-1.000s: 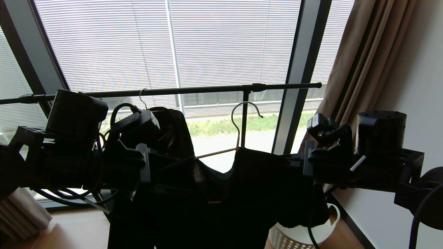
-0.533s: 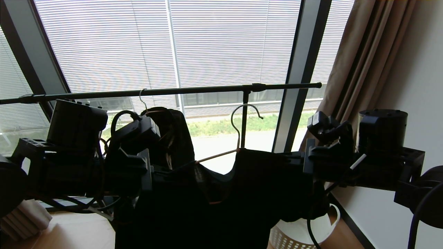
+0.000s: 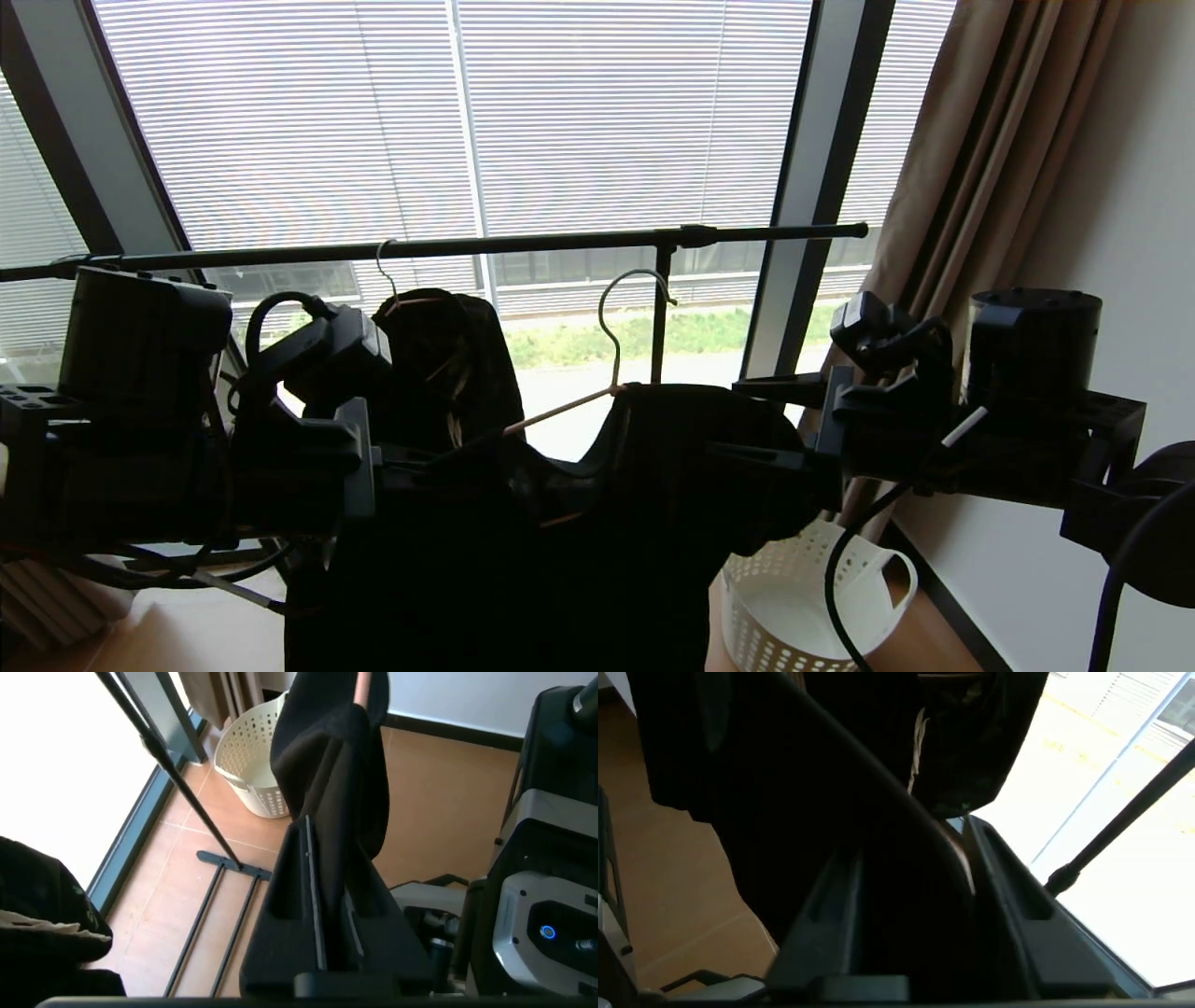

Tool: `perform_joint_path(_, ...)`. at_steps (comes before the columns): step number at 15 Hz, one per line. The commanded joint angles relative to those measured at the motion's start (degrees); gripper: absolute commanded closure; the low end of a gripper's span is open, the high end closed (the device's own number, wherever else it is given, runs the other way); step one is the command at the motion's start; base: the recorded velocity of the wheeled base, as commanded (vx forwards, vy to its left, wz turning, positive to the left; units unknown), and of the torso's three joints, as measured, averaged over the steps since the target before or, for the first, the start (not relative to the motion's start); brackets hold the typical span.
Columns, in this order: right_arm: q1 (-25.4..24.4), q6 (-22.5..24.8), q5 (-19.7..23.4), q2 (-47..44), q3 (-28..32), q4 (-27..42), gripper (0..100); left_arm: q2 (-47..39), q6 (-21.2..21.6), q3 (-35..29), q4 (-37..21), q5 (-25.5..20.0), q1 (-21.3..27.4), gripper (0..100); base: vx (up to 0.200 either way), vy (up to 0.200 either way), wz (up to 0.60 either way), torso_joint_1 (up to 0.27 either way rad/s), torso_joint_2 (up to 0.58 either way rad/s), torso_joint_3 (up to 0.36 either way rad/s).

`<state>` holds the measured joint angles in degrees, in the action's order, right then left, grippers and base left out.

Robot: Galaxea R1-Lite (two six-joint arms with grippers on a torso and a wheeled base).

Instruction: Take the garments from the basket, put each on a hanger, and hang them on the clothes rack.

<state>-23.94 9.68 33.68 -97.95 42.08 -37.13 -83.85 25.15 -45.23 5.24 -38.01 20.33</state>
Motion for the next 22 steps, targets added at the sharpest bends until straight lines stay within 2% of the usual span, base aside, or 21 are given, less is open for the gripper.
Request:
perform_joint_path(1, 1.35, -0.01, 0.07, -0.13, 0.55, -0.66, 0, 4.48, -0.10, 2.34, 0.03, -0.13, -1.61, 100, 0.000, 0.000, 0.00, 0.000, 0.00, 0.000)
perform_joint_path(7, 4.25, -0.01, 0.07, -1.98, 1.42, -1.19, 0, 11.78, -0.28, 6.56, -0.06, -0.40, -5.04, 100, 0.000, 0.000, 0.00, 0.000, 0.00, 0.000)
perform_joint_path(8, 5.05, 0.08, 0.07, -3.56, 1.86, -1.45, 0, 13.09, -1.33, 7.43, 0.03, -0.40, -5.39, 100, 0.000, 0.000, 0.00, 0.000, 0.00, 0.000)
perform_joint_path(12, 5.57, 0.25, -0.02, -6.02, 2.65, -1.45, 0, 14.33, -2.03, 7.52, 0.03, -0.40, -6.97, 100, 0.000, 0.000, 0.00, 0.000, 0.00, 0.000)
perform_joint_path(18, 8.30, 2.89, -0.02, -12.00, 4.94, -1.45, 0, 14.85, -2.12, 7.52, 0.03, -0.40, -7.15, 100, 0.000, 0.000, 0.00, 0.000, 0.00, 0.000)
perform_joint_path(19, 8.83, 3.42, -0.02, -12.53, 5.12, -1.36, 100, 14.85, -2.21, 7.61, 0.03, -0.40, -7.15, 100, 0.000, 0.000, 0.00, 0.000, 0.00, 0.000)
perform_joint_path(22, 10.23, 3.86, -0.20, -13.32, 6.17, -1.36, 100, 15.20, -3.44, 7.79, 0.12, -0.49, -7.15, 100, 0.000, 0.000, 0.00, 0.000, 0.00, 0.000)
